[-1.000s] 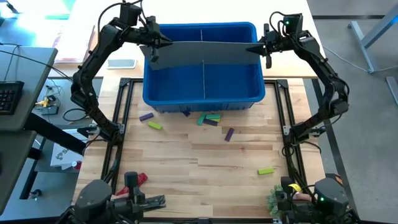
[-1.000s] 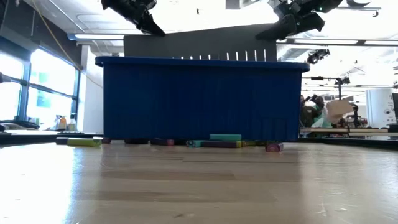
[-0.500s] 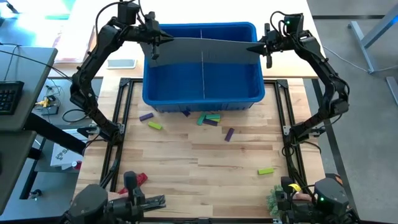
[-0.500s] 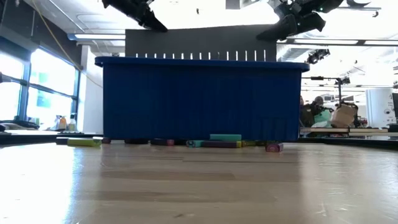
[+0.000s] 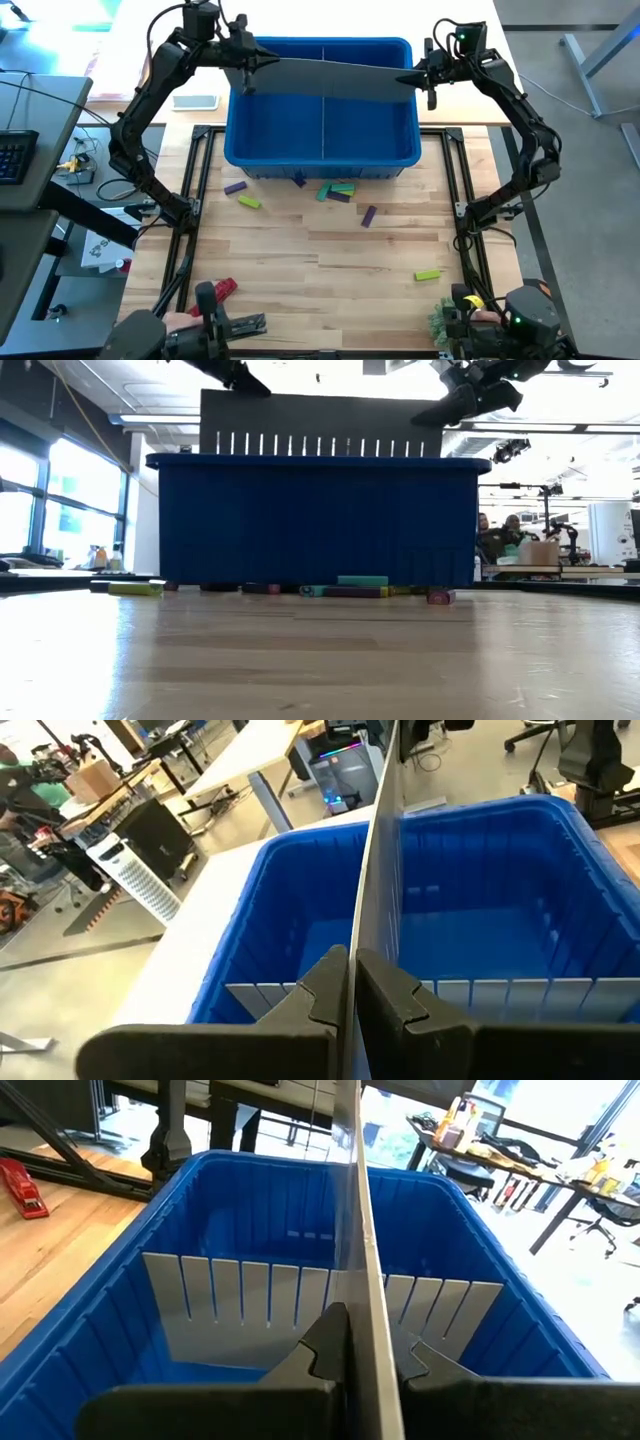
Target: Sort blocks
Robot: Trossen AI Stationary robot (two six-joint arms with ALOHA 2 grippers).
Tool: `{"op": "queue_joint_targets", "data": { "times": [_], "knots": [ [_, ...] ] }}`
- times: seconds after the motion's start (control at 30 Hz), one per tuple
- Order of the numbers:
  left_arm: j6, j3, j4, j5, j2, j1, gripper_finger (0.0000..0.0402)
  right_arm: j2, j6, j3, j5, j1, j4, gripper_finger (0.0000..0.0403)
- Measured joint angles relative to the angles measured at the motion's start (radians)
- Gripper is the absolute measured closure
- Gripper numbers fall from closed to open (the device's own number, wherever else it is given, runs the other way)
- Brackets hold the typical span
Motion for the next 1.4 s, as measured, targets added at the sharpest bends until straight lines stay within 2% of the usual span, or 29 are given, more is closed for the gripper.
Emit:
{"op": "queue_joint_targets", "data": {
  "times": [0.33,1.4],
  "knots": [
    [-0.003,0.003,-0.067,0.010,0.004,-0.006,0.0401,0.000,-0.001,0.000,0.000,0.000,0.000,0.0403],
    [-0.007,0.001,-0.047,0.008,0.006,-0.033,0.0401,-0.004,0.016,0.003,-0.005,0.000,0.018,0.0403]
  ]
}}
